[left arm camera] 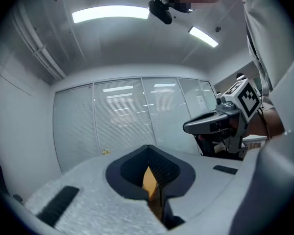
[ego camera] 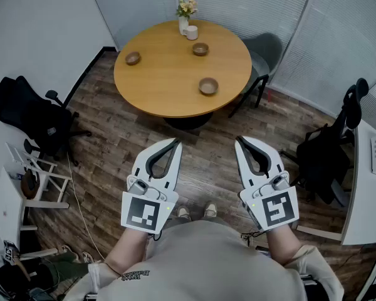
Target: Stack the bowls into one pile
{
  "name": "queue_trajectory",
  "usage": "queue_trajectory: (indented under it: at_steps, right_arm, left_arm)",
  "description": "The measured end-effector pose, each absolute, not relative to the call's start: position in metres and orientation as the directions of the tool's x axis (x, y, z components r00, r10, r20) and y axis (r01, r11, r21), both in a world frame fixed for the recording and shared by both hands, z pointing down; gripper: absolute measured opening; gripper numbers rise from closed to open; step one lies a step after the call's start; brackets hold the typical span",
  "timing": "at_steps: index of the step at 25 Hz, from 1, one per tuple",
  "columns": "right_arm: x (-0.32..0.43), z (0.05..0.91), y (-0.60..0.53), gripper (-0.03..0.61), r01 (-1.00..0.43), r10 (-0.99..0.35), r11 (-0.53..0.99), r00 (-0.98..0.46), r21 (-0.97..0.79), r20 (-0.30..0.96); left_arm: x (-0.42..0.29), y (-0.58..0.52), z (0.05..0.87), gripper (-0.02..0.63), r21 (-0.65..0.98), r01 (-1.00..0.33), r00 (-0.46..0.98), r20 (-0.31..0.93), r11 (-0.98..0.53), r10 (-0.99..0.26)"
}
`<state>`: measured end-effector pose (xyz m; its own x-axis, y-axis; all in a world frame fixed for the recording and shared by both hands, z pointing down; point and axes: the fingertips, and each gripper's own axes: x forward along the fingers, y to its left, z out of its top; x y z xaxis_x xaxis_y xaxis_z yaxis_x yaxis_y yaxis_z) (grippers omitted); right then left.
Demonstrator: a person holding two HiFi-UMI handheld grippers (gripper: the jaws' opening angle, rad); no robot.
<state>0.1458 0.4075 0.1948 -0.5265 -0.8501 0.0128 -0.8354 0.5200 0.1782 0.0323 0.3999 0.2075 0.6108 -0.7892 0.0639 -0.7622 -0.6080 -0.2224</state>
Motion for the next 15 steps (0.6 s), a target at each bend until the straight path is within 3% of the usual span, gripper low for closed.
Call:
queue_trajectory:
  at_steps: [15]
  right_arm:
    - [0.1499,0.2051,0.4022,0.029,-0.861,-0.869,0.493,-0.494,0.129,0.026]
  left_arm:
    - [0.0326,0.3991,0.2082,0.02,-0.219,-0.733,0.644,0.08,-0.643,-0.761]
